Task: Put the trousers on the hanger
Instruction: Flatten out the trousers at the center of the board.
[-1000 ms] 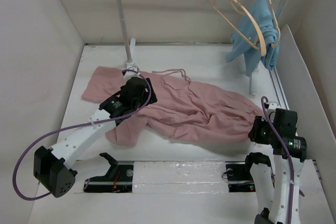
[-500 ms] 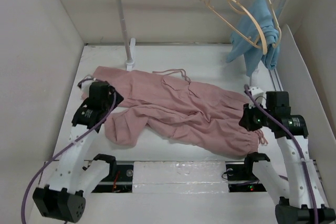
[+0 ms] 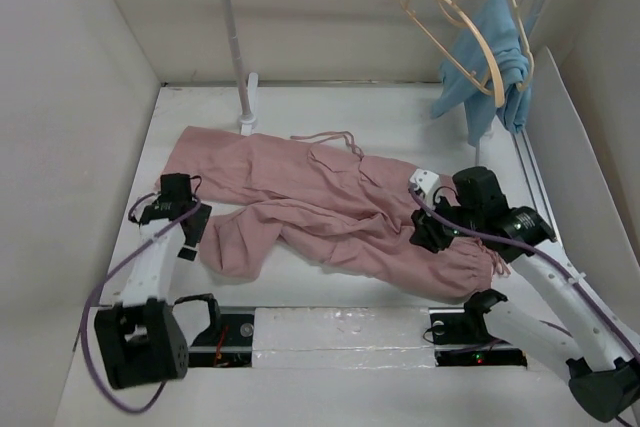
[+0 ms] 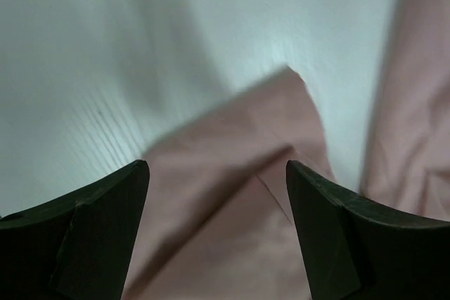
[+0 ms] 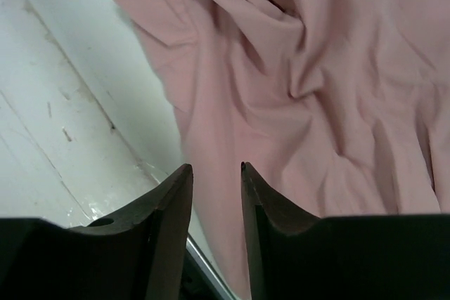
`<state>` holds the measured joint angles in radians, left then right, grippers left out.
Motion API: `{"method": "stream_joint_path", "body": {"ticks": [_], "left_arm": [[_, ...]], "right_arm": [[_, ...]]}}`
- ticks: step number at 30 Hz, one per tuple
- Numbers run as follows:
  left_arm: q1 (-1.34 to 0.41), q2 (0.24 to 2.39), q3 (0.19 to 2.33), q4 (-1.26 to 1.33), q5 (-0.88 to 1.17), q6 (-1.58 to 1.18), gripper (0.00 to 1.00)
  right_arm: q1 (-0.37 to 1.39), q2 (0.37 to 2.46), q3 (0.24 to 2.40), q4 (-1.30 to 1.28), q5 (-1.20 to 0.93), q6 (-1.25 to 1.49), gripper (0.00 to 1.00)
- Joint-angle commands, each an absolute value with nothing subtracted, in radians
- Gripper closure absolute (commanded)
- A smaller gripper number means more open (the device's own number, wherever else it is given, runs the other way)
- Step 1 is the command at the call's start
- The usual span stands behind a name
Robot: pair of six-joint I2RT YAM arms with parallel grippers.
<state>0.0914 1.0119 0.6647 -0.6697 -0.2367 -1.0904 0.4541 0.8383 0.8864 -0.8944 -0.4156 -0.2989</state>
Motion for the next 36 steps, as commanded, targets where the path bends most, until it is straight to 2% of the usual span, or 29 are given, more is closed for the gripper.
{"method": "stream_joint_path", "body": {"ticks": [1,7,12,15,18,19,20,24,25,26,29,32,36], "left_arm": [[0.193,1.114,0.663,-0.606,-0.181,-1.037,0.26],[0.16,1.16,0.684,-0.566,-0.236,-1.055,0.31],[0.115,1.31,0.715,-0.514,-0.236,-1.02,0.31],[0.115,1.406,0.722,-0.508,-0.253,-1.017,0.38],[0.115,1.456,0.729,-0.479,-0.265,-1.009,0.53],[0.115,1.46,0.733,-0.477,-0.271,-1.006,0.84],[0.115,1.462,0.742,-0.483,-0.281,-1.002,0.99],[0.115,1.396,0.933,-0.601,-0.343,-0.953,1.0],[0.115,1.293,1.063,-0.682,-0.401,-0.896,1.0],[0.115,1.292,1.065,-0.705,-0.402,-0.896,1.0],[0.115,1.162,1.246,-0.79,-0.506,-0.836,1.0],[0.115,1.063,1.366,-0.863,-0.529,-0.833,1.0],[0.115,0.98,1.42,-0.899,-0.471,-0.86,1.0]], "right_arm": [[0.523,0.827,0.885,-0.767,-0.429,-0.307,0.6],[0.555,0.845,0.865,-0.736,-0.445,-0.322,0.58],[0.555,0.867,0.88,-0.724,-0.439,-0.334,0.58],[0.555,0.88,0.9,-0.727,-0.425,-0.334,0.58],[0.555,0.884,0.923,-0.727,-0.408,-0.325,0.58],[0.555,0.881,0.925,-0.724,-0.405,-0.318,0.58],[0.555,0.879,0.919,-0.721,-0.402,-0.302,0.58],[0.565,0.873,0.91,-0.71,-0.373,-0.29,0.58],[0.565,0.87,0.896,-0.71,-0.347,-0.29,0.58],[0.565,0.87,0.896,-0.71,-0.347,-0.29,0.58],[0.539,0.87,0.865,-0.709,-0.35,-0.299,0.58],[0.508,0.873,0.842,-0.693,-0.376,-0.31,0.58],[0.471,0.882,0.831,-0.689,-0.403,-0.33,0.58]]}}
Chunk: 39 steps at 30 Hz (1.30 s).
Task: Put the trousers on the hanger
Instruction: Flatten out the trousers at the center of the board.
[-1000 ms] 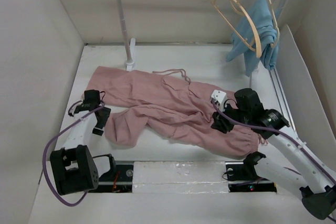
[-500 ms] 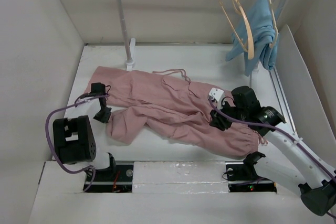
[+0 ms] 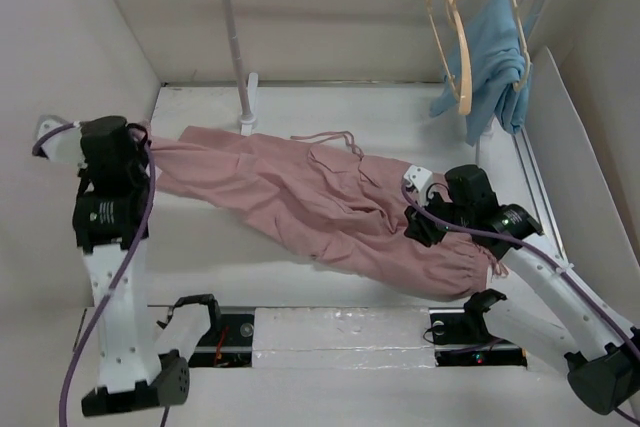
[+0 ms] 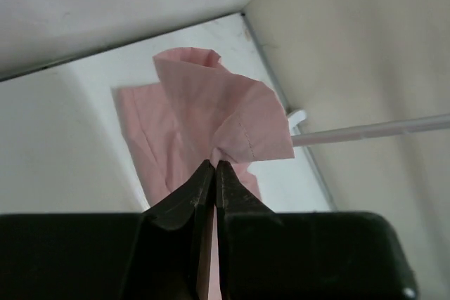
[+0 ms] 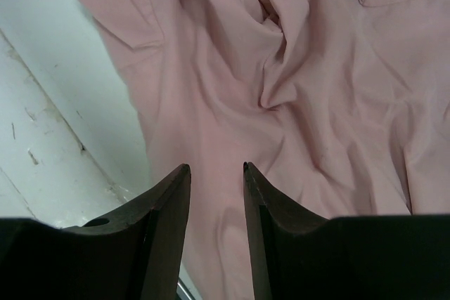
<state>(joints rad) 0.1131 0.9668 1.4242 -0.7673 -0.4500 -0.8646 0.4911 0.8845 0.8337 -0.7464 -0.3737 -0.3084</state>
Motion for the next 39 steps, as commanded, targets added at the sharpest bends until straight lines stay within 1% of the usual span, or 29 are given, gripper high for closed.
{"method": "stream_joint_path", "body": {"ticks": [1,2,4,7,9,15,16,17,18,21,24,25,28,29,30,33,36,37,38,39], "left_arm": [[0.115,0.95,1.475,-0.932,-0.462,-0.879,1.0],[0.115,0.95,1.476,-0.933,-0.462,-0.879,1.0],[0.115,0.931,1.547,-0.949,-0.478,-0.873,1.0],[0.115,0.952,1.603,-0.995,-0.546,-0.836,1.0],[0.115,0.971,1.592,-1.051,-0.594,-0.841,1.0],[0.126,0.916,1.286,-0.977,-0.673,-0.886,1.0],[0.141,0.901,1.197,-0.953,-0.681,-0.878,1.0],[0.152,0.899,1.165,-0.871,-0.637,-0.847,1.0],[0.152,0.919,1.154,-0.855,-0.623,-0.833,1.0],[0.152,0.997,1.228,-0.833,-0.566,-0.835,1.0],[0.152,1.076,1.394,-0.811,-0.514,-0.801,1.0],[0.152,1.097,1.498,-0.822,-0.505,-0.786,1.0],[0.135,1.149,1.616,-0.857,-0.557,-0.77,1.0],[0.135,1.152,1.614,-0.874,-0.61,-0.767,1.0],[0.135,1.149,1.596,-0.88,-0.635,-0.769,1.0],[0.135,1.12,1.412,-0.879,-0.77,-0.791,1.0],[0.161,1.108,1.145,-0.839,-0.897,-0.796,1.0],[0.161,1.112,1.099,-0.827,-0.897,-0.793,1.0],[0.161,1.12,1.065,-0.809,-0.929,-0.784,1.0],[0.161,1.155,1.031,-0.775,-0.925,-0.714,0.96]], "right_arm": [[0.459,0.884,0.836,-0.705,-0.394,-0.339,0.58],[0.459,0.887,0.836,-0.706,-0.394,-0.339,0.58],[0.448,0.885,0.836,-0.718,-0.38,-0.342,0.59],[0.439,0.879,0.819,-0.709,-0.39,-0.337,0.59],[0.439,0.884,0.815,-0.712,-0.393,-0.333,0.58],[0.41,0.891,0.83,-0.745,-0.388,-0.339,0.57],[0.41,0.884,0.83,-0.744,-0.385,-0.339,0.56],[0.399,0.882,0.83,-0.741,-0.385,-0.339,0.56],[0.399,0.881,0.831,-0.741,-0.384,-0.339,0.56],[0.399,0.881,0.834,-0.742,-0.379,-0.341,0.56],[0.39,0.881,0.834,-0.741,-0.379,-0.339,0.56],[0.381,0.879,0.834,-0.739,-0.376,-0.337,0.56],[0.38,0.879,0.824,-0.726,-0.382,-0.331,0.56],[0.38,0.877,0.821,-0.724,-0.385,-0.333,0.56],[0.38,0.88,0.818,-0.724,-0.387,-0.333,0.56],[0.38,0.884,0.805,-0.716,-0.402,-0.331,0.55],[0.38,0.882,0.799,-0.713,-0.405,-0.328,0.55],[0.38,0.882,0.799,-0.716,-0.405,-0.33,0.54],[0.38,0.884,0.801,-0.719,-0.403,-0.327,0.52],[0.38,0.887,0.801,-0.721,-0.402,-0.327,0.43]]}}
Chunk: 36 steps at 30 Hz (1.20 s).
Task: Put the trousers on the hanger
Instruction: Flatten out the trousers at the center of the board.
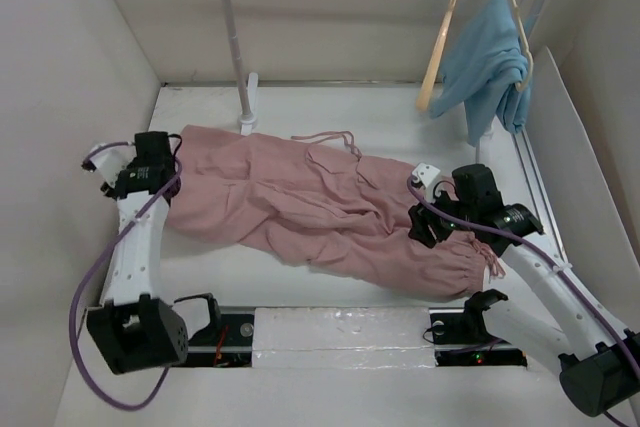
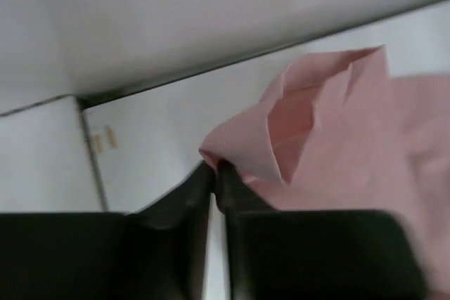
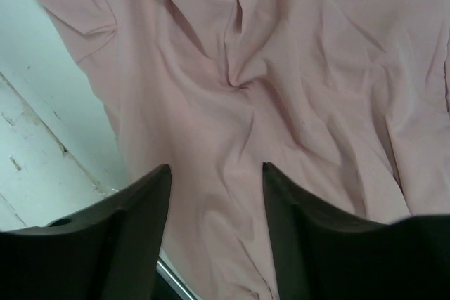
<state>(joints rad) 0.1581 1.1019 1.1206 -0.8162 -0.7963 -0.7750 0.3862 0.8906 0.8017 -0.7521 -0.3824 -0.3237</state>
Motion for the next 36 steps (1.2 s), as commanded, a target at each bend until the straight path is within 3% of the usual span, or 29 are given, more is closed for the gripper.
{"method": "stream_joint_path", "body": {"ticks": [1,2,4,10,11,12,14,15,18,22,28,31,36], "left_arm": [[0.161,1.182,1.004,-0.732,-0.902,-0.677,0.83],[0.161,1.224,1.023,-0.761,-0.891,-0.687,0.66],[0.161,1.333,1.122,-0.839,-0.9,-0.762,0.5],[0.173,1.29,1.265,-0.772,-0.801,-0.739,0.34],[0.173,1.281,1.261,-0.762,-0.776,-0.724,0.28],[0.173,1.275,1.252,-0.756,-0.77,-0.719,0.26],[0.173,1.285,1.201,-0.767,-0.772,-0.736,0.2],[0.173,1.305,1.175,-0.765,-0.772,-0.744,0.19],[0.248,1.366,1.08,-0.755,-0.694,-0.782,0.2],[0.395,1.326,0.939,-0.68,-0.487,-0.845,0.34],[0.731,1.152,0.838,-0.63,-0.396,-0.746,0.32],[0.787,1.233,0.822,-0.6,-0.321,-0.718,0.3],[0.819,1.298,0.813,-0.535,-0.261,-0.698,0.34]], "right_arm": [[0.38,0.89,0.799,-0.724,-0.399,-0.327,0.38],[0.38,0.89,0.799,-0.726,-0.399,-0.327,0.33],[0.38,0.891,0.799,-0.721,-0.403,-0.322,0.23],[0.38,0.887,0.793,-0.719,-0.414,-0.319,0.24],[0.38,0.884,0.792,-0.716,-0.417,-0.321,0.28],[0.38,0.879,0.787,-0.71,-0.425,-0.318,0.47],[0.38,0.873,0.767,-0.686,-0.455,-0.318,0.71],[0.38,0.871,0.759,-0.677,-0.462,-0.314,0.89],[0.38,0.876,0.764,-0.675,-0.479,-0.328,0.98],[0.38,0.882,0.793,-0.721,-0.459,-0.345,0.97],[0.38,0.859,0.792,-0.718,-0.452,-0.334,0.84],[0.38,0.864,0.799,-0.721,-0.456,-0.342,0.75],[0.38,0.882,0.815,-0.741,-0.46,-0.37,0.65]]}}
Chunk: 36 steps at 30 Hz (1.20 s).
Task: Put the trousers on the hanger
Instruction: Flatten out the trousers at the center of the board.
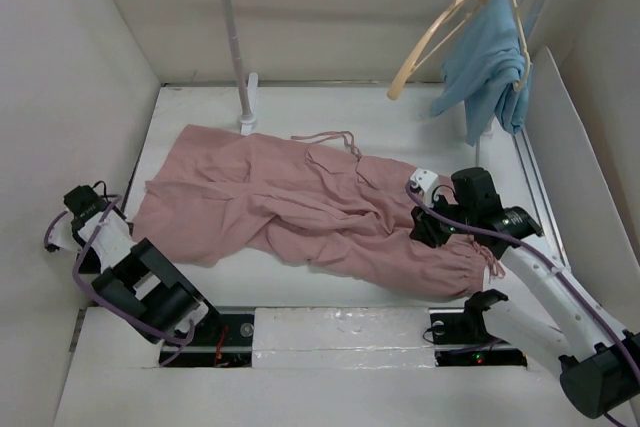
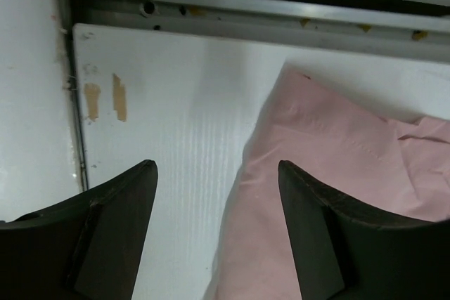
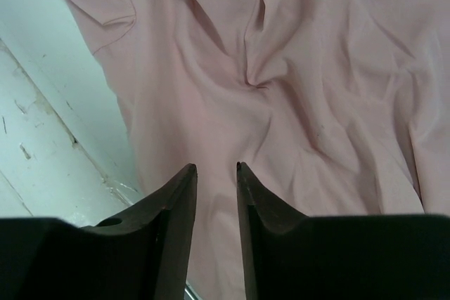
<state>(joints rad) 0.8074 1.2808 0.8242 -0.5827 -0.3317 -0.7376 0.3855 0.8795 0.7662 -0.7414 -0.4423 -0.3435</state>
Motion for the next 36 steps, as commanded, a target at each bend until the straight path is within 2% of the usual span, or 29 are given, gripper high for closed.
{"method": "stream_joint_path", "body": {"ticks": [1,6,9,10,13,14,17,18,19,24,28,32,36], "left_arm": [[0.819,1.299,0.805,-0.508,-0.233,-0.689,0.35],[0.819,1.336,0.778,-0.431,-0.187,-0.644,0.3],[0.782,1.385,0.77,-0.4,-0.179,-0.637,0.36],[0.772,1.396,0.761,-0.391,-0.183,-0.644,0.45],[0.772,1.419,0.723,-0.353,-0.157,-0.663,0.57],[0.772,1.42,0.715,-0.345,-0.156,-0.667,0.73],[0.772,1.428,0.707,-0.318,-0.144,-0.673,0.87],[0.772,1.44,0.713,-0.31,-0.134,-0.676,0.97],[0.772,1.44,0.718,-0.305,-0.126,-0.676,1.0],[0.772,1.382,0.733,-0.324,-0.074,-0.718,1.0],[0.674,1.151,0.753,-0.351,0.049,-0.81,1.0],[0.447,0.909,0.816,-0.341,0.011,-0.902,1.0],[0.381,0.89,0.88,-0.356,-0.008,-0.893,1.0]], "right_arm": [[0.38,0.884,0.813,-0.736,-0.459,-0.367,0.64],[0.38,0.884,0.801,-0.727,-0.463,-0.35,0.58],[0.38,0.882,0.782,-0.715,-0.459,-0.319,0.54],[0.38,0.882,0.779,-0.715,-0.437,-0.311,0.53],[0.371,0.876,0.767,-0.721,-0.39,-0.27,0.49],[0.371,0.871,0.764,-0.722,-0.387,-0.253,0.49],[0.353,0.858,0.733,-0.719,-0.387,-0.169,0.46],[0.341,0.836,0.712,-0.712,-0.385,-0.113,0.43],[0.327,0.836,0.703,-0.715,-0.382,-0.112,0.43],[0.301,0.776,0.663,-0.782,-0.348,-0.006,0.31],[0.301,0.712,0.632,-0.868,-0.288,0.078,0.31],[0.291,0.707,0.595,-0.969,-0.256,0.161,0.35],[0.291,0.761,0.61,-1.119,-0.141,0.219,0.39]]}}
